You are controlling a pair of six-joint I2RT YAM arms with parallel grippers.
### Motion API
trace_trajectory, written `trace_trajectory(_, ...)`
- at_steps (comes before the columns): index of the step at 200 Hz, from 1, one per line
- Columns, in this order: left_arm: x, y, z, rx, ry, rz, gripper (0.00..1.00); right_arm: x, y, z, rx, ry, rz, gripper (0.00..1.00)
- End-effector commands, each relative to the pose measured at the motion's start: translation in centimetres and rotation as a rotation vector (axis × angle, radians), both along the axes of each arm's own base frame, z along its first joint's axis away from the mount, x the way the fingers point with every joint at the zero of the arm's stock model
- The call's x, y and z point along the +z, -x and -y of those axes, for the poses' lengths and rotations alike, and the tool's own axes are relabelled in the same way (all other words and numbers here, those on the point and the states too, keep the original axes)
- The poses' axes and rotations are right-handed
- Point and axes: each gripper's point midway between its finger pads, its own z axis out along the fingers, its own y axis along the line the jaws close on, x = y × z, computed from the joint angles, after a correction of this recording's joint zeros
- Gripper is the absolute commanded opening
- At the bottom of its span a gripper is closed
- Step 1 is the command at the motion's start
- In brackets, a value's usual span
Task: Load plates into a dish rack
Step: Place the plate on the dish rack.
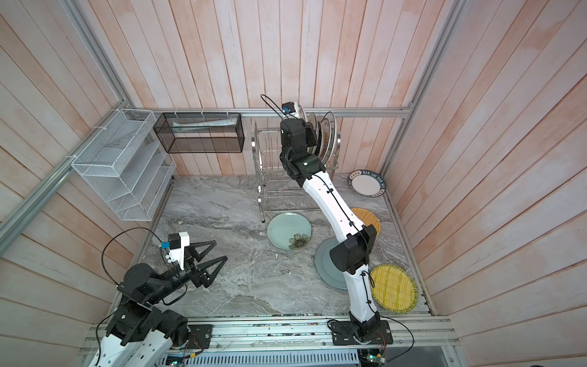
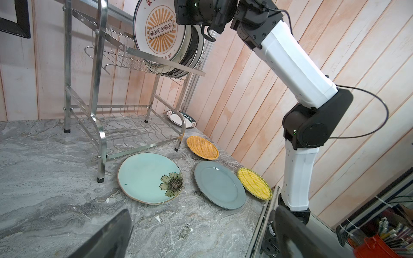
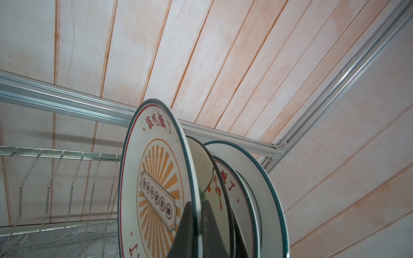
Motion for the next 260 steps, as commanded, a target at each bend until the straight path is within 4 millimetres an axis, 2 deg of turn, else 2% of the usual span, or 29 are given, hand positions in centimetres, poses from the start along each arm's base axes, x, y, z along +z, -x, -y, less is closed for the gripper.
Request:
trace_trajectory(1, -0.1, 0.1, 0.1, -0.008, 0.004, 0.010, 1.00, 1.2, 0.3, 0.1, -0.013, -0.069, 0.044, 0.00)
trace_trajectory(79, -0.2, 0.0, 0.0, -0.006, 0.000, 0.005, 1.00, -0.5, 0.4, -0.1, -0.048, -0.073, -0.001, 0.00)
trace_trajectory(143, -0.3, 0.0, 0.1, -0.011, -0.001, 0.001, 1.00, -1.4, 1.5, -0.8, -0.060, -0.068, -0.033, 0.00)
trace_trajectory(260, -0.3, 0.0, 0.1, -0.012, -0.004, -0.001, 1.00, -2.8, 3.8, -0.7, -0.057, -0.081, -0.079, 0.01)
